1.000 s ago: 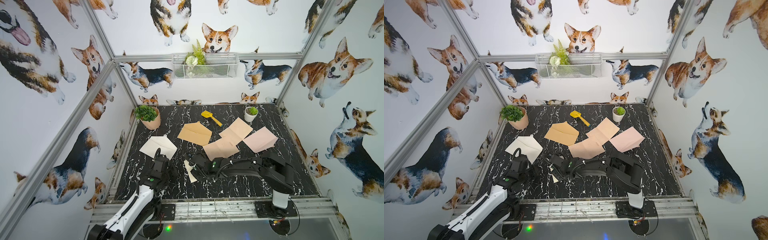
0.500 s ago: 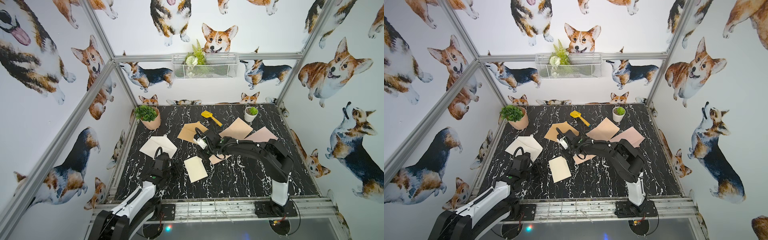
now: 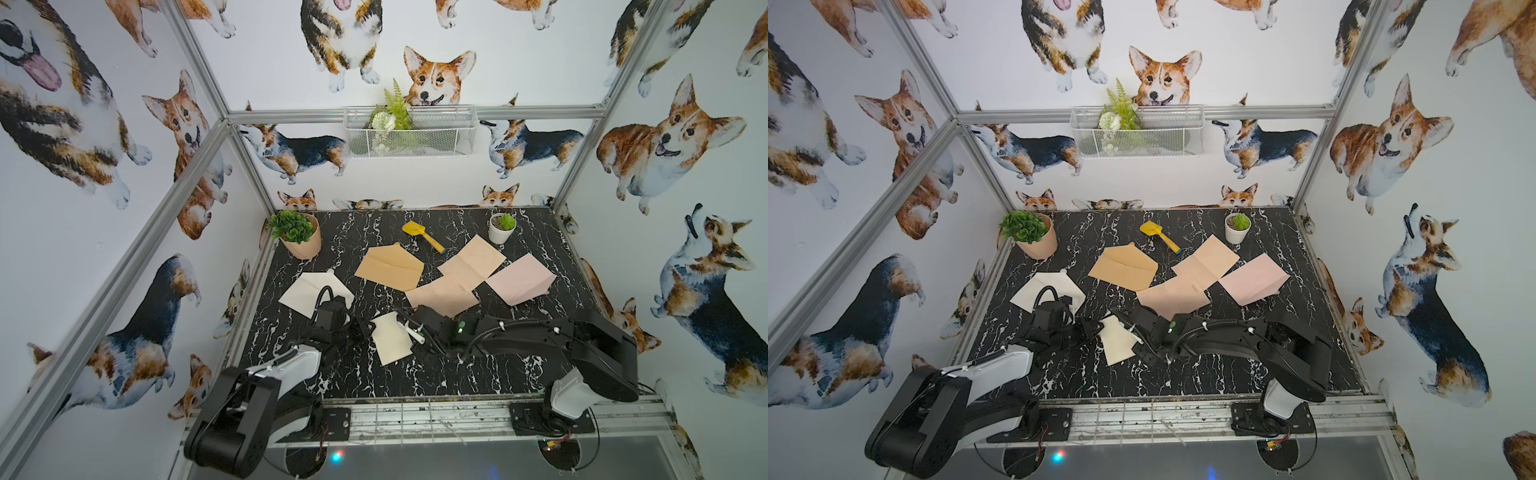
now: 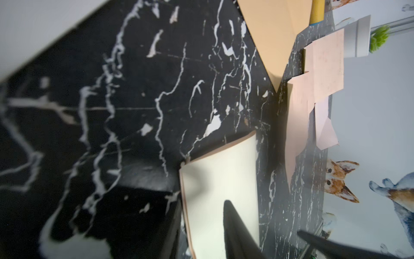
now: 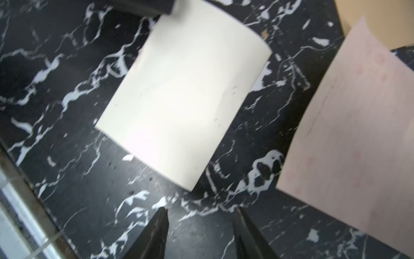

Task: Take the letter paper out of the envelope
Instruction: Unfold the letter paper at the center of the board.

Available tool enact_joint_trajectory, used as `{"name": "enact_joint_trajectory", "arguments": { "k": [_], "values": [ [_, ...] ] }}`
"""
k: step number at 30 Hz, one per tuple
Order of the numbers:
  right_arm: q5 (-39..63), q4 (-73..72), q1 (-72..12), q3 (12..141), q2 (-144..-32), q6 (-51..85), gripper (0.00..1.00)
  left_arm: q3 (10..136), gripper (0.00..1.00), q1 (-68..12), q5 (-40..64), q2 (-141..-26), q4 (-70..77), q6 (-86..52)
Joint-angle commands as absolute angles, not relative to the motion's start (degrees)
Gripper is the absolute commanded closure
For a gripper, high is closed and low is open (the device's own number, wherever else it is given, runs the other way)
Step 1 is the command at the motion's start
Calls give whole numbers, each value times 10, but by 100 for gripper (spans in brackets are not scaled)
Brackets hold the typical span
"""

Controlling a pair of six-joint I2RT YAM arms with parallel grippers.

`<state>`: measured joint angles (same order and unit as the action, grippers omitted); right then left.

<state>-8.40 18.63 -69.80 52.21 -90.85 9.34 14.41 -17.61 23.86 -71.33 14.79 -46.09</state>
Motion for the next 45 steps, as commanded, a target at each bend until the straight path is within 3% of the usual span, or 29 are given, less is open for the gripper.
{"name": "enact_joint_trajectory", "arguments": {
  "k": [1, 11, 19, 24, 34, 42, 45],
  "values": [
    [-223, 162, -751, 490, -883, 90, 48, 137, 66, -188, 233, -755, 152, -478],
    [-359, 19, -858, 454, -949, -22, 46, 127, 68, -244, 227, -856, 261, -521],
    [-348, -47, -864, 468, -1008, -61, 47, 131, 69, -249, 242, -888, 291, -527],
    [-390, -69, -865, 491, -1046, -89, 50, 127, 71, -248, 243, -887, 297, -529],
    [-486, -187, -863, 472, -1078, -150, 69, 124, 71, -250, 248, -858, 279, -529],
    [-539, -331, -864, 447, -1100, -224, 98, 130, 71, -251, 245, -805, 225, -519],
    [-546, -353, -860, 448, -1107, -240, 100, 130, 71, -252, 237, -773, 195, -515]
  ]
}}
